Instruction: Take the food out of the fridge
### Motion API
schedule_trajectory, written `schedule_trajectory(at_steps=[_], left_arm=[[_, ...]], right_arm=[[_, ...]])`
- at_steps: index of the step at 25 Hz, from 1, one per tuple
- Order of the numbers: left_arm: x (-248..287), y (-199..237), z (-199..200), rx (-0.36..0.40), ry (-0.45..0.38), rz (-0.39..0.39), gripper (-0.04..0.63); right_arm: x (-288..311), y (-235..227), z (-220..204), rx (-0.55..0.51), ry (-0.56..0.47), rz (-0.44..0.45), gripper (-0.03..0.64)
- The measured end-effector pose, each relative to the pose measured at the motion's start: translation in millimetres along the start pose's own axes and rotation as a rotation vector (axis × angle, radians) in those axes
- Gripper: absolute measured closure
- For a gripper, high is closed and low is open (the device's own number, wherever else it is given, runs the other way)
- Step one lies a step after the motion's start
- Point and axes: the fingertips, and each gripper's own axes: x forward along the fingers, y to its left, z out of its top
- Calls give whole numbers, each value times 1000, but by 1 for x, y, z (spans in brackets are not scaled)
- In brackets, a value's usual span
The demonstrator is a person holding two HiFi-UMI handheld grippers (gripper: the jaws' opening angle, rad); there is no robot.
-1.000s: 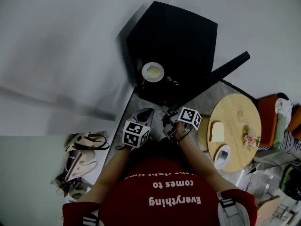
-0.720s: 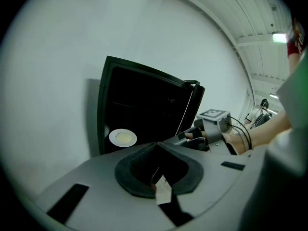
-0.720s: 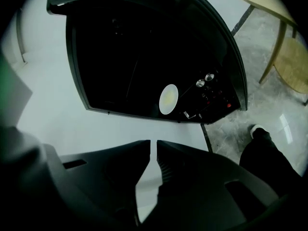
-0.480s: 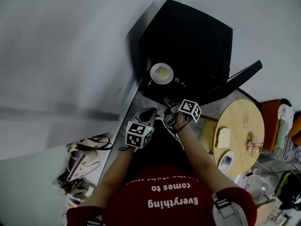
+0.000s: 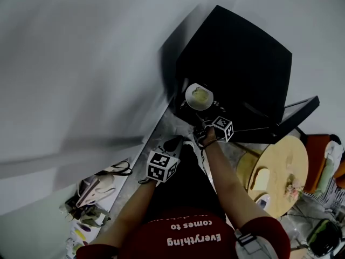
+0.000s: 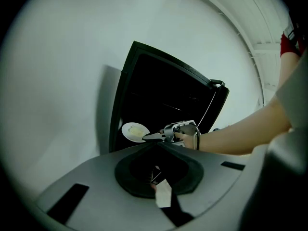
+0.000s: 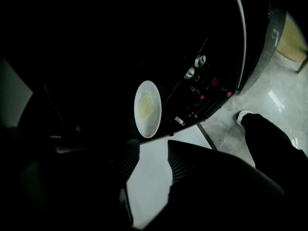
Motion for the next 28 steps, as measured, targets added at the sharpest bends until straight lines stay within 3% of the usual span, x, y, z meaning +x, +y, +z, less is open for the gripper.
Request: schedule_trajectory(at_steps=[18, 21, 23, 28], left_arm=[[34, -3, -13, 8, 59, -35, 595], [33, -2, -18, 26, 76, -28, 595], [32, -2, -18, 38, 78, -27, 595], [30, 0, -17, 39, 70, -23, 595]], right_arm=[[49, -7, 47, 35, -68, 0, 454], [50, -20, 50, 54, -68, -7, 488], [50, -11, 48, 55, -65, 32, 555], [48, 6, 47, 35, -62, 136, 586]])
